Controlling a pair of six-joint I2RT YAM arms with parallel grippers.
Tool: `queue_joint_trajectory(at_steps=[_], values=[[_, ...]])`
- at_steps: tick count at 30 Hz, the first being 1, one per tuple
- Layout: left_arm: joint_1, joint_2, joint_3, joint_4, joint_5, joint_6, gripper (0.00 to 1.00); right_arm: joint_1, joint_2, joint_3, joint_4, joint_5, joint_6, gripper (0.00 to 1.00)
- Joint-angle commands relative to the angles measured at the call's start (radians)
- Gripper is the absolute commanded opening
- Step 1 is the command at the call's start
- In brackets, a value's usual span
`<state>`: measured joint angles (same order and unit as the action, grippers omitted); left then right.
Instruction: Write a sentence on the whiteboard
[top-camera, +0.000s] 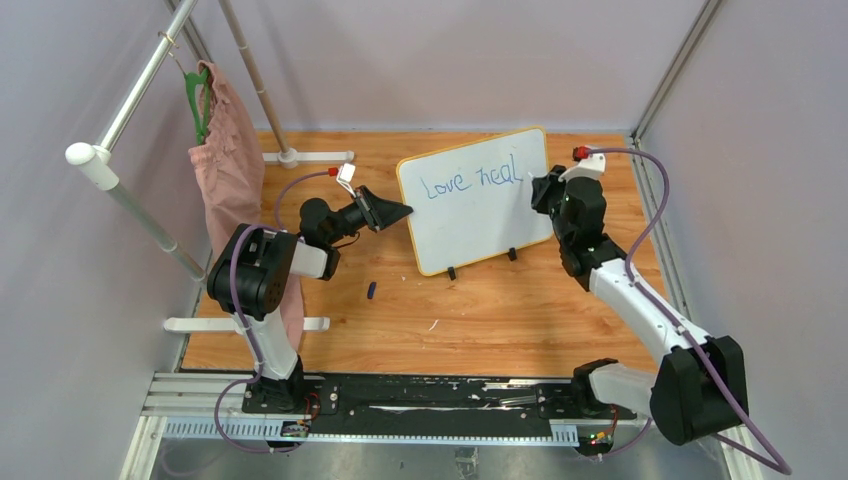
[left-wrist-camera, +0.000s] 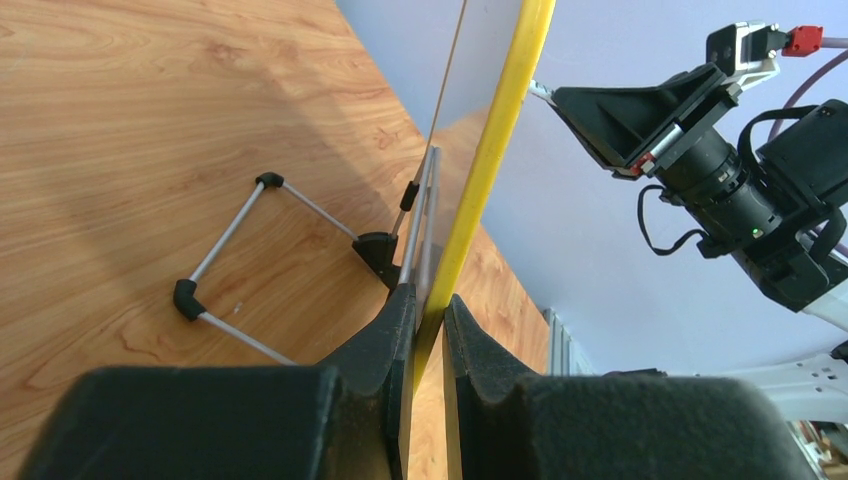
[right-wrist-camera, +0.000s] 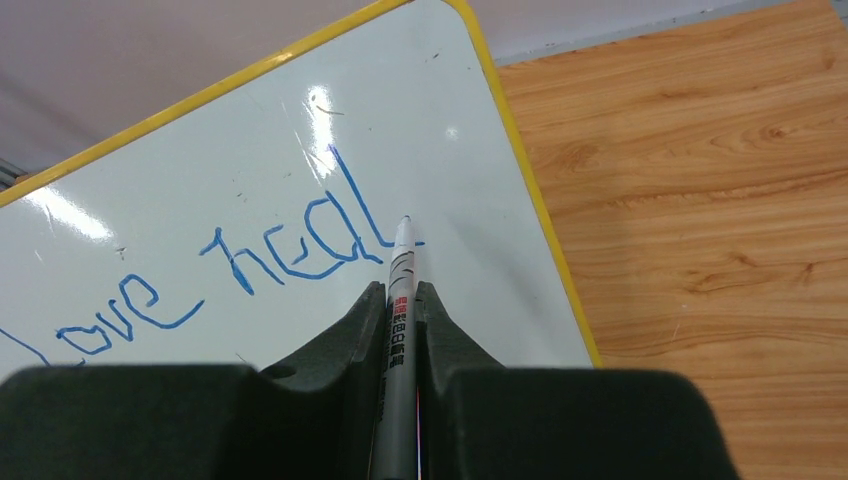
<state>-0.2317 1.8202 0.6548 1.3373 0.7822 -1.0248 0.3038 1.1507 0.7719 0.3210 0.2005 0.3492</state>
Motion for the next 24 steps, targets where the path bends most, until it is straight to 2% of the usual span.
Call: queue_joint_trajectory(at_steps=[1, 13, 24], values=[[-0.003, -0.033, -0.005, 0.013, 0.008, -0.014, 0.08, -0.029, 0.030, 0.053, 0.032, -0.027, 0.038, 0.00], [-0.003, -0.015, -0.004, 0.031, 0.008, -0.026, 0.07, -0.072, 0.084, 0.078, 0.117, -0.045, 0.138, 0.00], [-0.003, -0.017, -0.004, 0.028, 0.009, -0.024, 0.07, -0.073, 0.122, 0.116, 0.085, -0.068, 0.144, 0.00]])
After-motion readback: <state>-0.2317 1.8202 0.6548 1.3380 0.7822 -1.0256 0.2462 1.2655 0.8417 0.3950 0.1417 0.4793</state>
